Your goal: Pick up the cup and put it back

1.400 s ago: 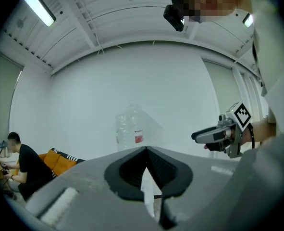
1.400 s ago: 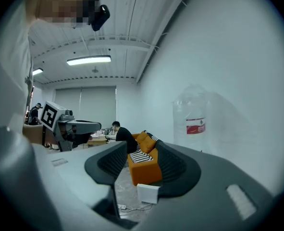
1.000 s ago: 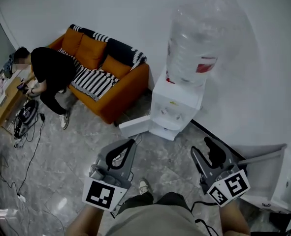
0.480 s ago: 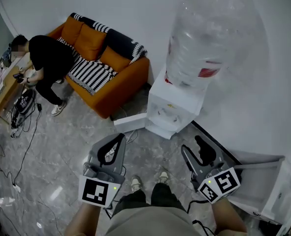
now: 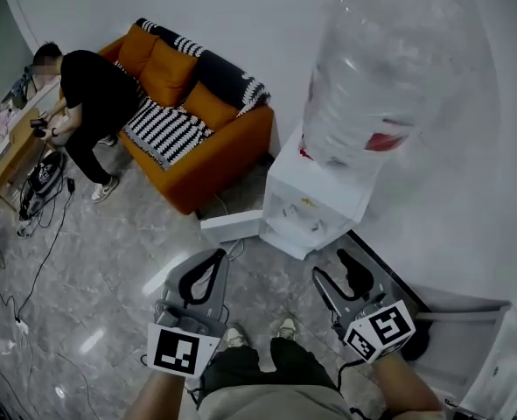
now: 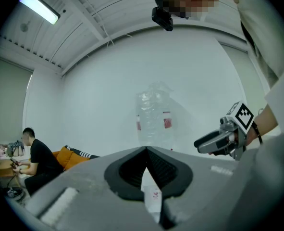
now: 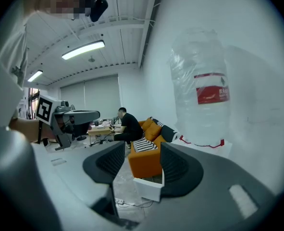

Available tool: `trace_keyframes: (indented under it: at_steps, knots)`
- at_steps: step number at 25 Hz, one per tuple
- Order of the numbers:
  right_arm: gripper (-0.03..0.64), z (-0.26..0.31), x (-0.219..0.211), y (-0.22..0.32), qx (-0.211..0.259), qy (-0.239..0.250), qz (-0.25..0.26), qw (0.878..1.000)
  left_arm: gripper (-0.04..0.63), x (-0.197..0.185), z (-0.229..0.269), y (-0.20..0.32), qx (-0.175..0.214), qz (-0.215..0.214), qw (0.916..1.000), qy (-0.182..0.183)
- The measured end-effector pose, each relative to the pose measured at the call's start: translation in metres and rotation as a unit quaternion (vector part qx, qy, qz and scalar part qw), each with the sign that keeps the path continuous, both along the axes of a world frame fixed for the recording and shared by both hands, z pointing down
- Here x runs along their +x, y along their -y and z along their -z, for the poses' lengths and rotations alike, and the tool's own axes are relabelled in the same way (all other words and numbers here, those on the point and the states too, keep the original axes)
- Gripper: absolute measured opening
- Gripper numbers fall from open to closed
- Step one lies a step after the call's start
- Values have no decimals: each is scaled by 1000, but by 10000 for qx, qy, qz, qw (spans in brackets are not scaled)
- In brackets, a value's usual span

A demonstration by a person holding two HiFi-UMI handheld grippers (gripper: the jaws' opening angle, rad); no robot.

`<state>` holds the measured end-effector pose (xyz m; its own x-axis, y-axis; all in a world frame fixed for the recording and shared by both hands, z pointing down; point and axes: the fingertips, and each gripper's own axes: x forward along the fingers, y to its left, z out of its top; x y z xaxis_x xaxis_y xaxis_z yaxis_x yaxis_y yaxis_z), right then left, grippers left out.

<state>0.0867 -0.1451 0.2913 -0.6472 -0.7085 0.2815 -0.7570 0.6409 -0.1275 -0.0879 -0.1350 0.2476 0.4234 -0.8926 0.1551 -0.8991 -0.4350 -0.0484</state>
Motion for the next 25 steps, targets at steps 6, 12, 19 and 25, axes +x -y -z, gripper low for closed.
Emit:
trace_keyframes:
  at_steps: [6,12,19,25]
  knots:
    - [241,-76,-10,11,-68,18,-75,9999,2,-8,-70,16,-83,-113,9998,-158]
    - [242,-153,-16,19,67,-5,-106,9999,2,-18,-150,25,-77,-178,9997,-161]
    - [247,-259,-11,29,153,21,-95,9998,2,-23,-255,34,8,-169,9998,-96]
    - [247,-354,-6,38,137,-38,-96,9999,2,-19,-345,52,20,-195,9996,-195]
